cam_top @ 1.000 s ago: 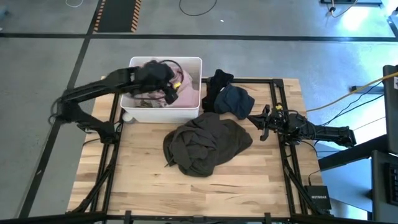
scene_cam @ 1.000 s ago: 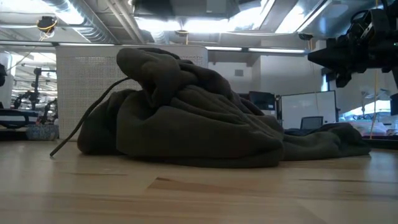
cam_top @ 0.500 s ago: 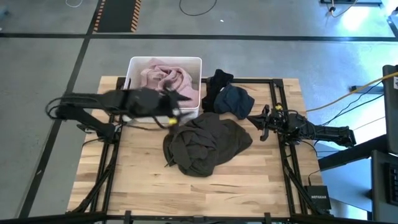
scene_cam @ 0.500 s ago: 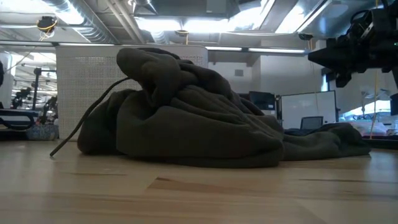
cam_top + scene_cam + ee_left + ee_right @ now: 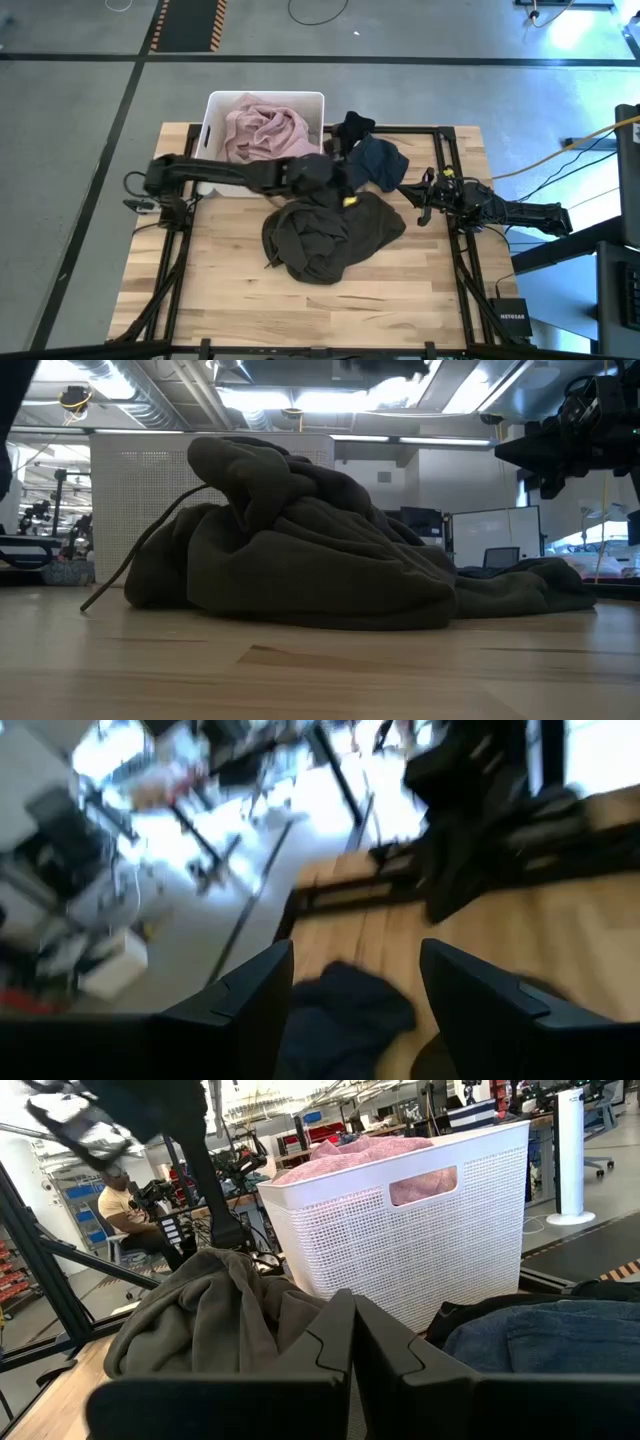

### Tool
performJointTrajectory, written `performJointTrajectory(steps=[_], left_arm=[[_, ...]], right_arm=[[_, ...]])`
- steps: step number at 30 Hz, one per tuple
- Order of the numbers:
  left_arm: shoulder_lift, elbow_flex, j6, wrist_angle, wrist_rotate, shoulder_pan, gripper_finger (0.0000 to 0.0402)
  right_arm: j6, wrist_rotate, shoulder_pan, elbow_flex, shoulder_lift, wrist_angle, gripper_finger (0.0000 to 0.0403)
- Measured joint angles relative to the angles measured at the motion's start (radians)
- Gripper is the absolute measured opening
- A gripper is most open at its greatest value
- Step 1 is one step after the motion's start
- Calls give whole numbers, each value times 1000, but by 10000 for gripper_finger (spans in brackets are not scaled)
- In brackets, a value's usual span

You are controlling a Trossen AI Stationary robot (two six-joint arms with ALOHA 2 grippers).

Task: Sort clothes
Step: Put the blue shirt into the bin

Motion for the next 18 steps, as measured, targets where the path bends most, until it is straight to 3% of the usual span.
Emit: performJointTrajectory(steps=[8,18], left_arm=[[151,115,-11,-101,0,91,214],[309,126,-60,-146,40,155,214]], right_arm=[[-21,2,0,0,0,0,15],[-23,6,0,0,0,0,15]])
